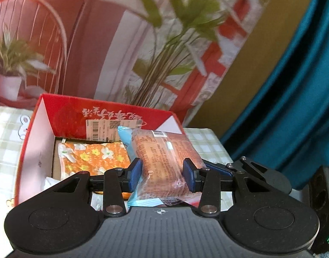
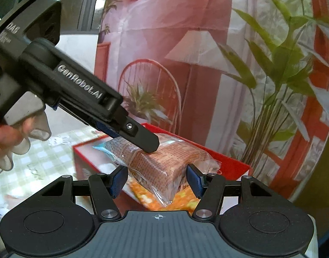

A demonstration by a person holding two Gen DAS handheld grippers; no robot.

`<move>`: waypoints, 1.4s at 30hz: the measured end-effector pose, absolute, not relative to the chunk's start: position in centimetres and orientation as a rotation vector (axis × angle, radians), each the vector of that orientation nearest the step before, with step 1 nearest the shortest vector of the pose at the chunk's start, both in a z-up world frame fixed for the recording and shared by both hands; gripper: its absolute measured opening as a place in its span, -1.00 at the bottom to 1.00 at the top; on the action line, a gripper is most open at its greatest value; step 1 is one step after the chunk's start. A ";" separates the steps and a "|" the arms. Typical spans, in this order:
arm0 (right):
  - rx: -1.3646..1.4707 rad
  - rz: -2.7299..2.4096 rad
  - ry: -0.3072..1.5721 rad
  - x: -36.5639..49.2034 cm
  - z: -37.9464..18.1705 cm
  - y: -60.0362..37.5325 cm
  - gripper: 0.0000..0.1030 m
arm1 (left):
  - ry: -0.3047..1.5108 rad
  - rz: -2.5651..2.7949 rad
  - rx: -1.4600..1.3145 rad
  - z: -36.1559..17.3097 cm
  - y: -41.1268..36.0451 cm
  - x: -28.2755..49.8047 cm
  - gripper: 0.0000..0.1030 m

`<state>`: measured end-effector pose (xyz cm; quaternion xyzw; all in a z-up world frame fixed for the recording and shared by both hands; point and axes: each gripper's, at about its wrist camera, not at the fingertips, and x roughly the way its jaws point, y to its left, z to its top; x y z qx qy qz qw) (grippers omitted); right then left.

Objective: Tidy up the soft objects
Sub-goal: 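Carry the bagged bread over the red box and open both tools, then move both tools out of the box down to the white mask bag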

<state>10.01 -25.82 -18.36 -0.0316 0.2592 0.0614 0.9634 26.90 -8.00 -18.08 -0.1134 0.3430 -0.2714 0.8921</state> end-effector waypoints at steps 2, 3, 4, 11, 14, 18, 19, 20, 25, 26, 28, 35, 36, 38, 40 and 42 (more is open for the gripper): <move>-0.079 0.133 0.553 11.4 -19.0 -26.8 0.09 | 0.740 -0.550 -0.253 -18.9 -8.2 28.4 -0.13; -0.085 0.138 0.567 12.0 -19.2 -27.2 0.09 | 0.759 -0.548 -0.258 -19.2 -8.3 29.0 -0.13; -0.090 0.145 0.582 12.6 -19.5 -27.5 0.09 | 0.775 -0.543 -0.267 -19.7 -8.4 29.6 -0.13; -0.082 0.190 0.687 15.6 -22.0 -29.0 0.09 | 0.848 -0.530 -0.273 -21.8 -8.7 32.1 -0.13; -0.058 0.191 0.720 16.3 -22.9 -29.4 0.09 | 0.869 -0.531 -0.274 -22.5 -9.0 32.5 -0.13; -0.029 0.183 0.757 16.5 -23.6 -29.9 0.09 | 0.885 -0.533 -0.277 -22.9 -9.5 33.0 -0.13; -0.018 0.180 0.764 16.6 -23.7 -30.0 0.10 | 0.892 -0.533 -0.278 -23.1 -9.6 33.1 -0.13; -0.003 0.176 0.774 16.7 -23.7 -30.2 0.10 | 0.899 -0.532 -0.280 -23.2 -9.6 33.1 -0.13; 0.005 0.163 0.788 16.5 -23.4 -30.1 0.25 | 0.910 -0.509 -0.238 -23.3 -10.0 32.6 -0.13; -0.002 0.159 0.787 16.3 -23.2 -30.1 0.34 | 0.907 -0.506 -0.228 -23.3 -9.9 32.4 -0.13; -0.012 0.156 0.778 15.9 -22.8 -29.8 0.36 | 0.896 -0.496 -0.215 -22.9 -9.6 32.0 -0.12; -0.005 0.108 0.738 14.5 -20.9 -29.4 0.53 | 0.813 -0.464 -0.155 -20.7 -8.1 29.5 0.05; -0.007 0.097 0.734 14.2 -20.7 -29.2 0.55 | 0.803 -0.460 -0.145 -20.4 -7.8 29.1 0.07; -0.011 0.074 0.724 13.7 -20.3 -28.8 0.67 | 0.786 -0.449 -0.120 -19.9 -7.4 28.0 0.18; -0.010 0.052 0.711 13.0 -20.0 -28.4 0.77 | 0.769 -0.436 -0.093 -19.5 -6.9 26.8 0.22; 0.003 0.032 0.700 12.2 -19.6 -27.9 0.78 | 0.757 -0.428 -0.076 -19.1 -6.4 25.6 0.29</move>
